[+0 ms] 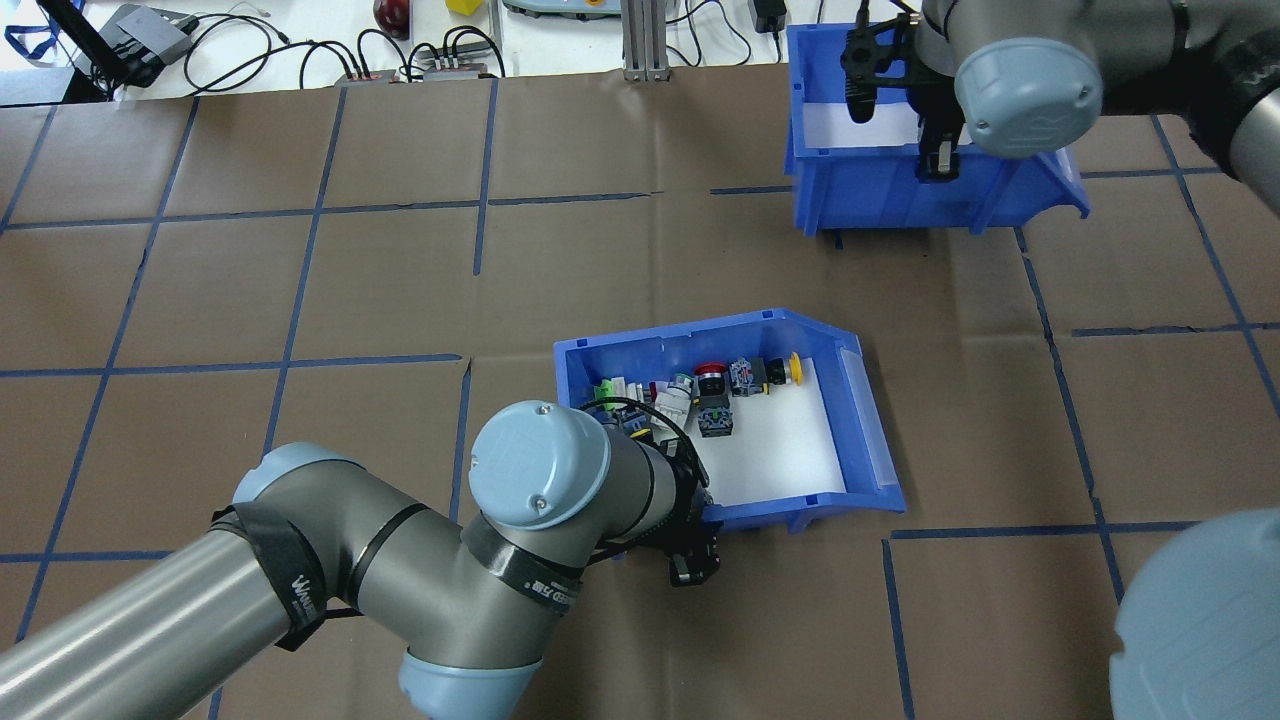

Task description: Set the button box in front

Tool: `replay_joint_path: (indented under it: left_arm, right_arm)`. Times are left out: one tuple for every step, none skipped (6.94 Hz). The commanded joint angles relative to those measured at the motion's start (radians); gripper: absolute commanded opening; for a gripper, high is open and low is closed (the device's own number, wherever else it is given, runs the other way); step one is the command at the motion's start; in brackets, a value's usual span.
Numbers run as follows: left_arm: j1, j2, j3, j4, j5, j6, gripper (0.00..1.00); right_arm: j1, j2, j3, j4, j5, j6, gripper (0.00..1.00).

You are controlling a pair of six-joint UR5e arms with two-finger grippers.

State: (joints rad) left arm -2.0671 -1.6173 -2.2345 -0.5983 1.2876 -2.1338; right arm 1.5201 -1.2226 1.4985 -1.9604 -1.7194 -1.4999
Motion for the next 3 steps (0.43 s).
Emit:
replay_joint_path:
  left_arm:
    - [0.138,0.068,0.013,-0.084,0.018,0.136,0.00]
    - [0.219,0.088,0.025,-0.140,0.006,0.232,0.00]
    - [0.278,0.061,0.073,-0.170,-0.014,0.274,0.00]
  right_arm:
    - [-0.110,-0.046,0.040,0.000,0.024,-0.159,0.06]
    - [-0.160,-0.084,0.083,0.000,0.050,-0.202,0.06]
    - [-0.207,-0.122,0.136,-0.002,0.078,-0.259,0.06]
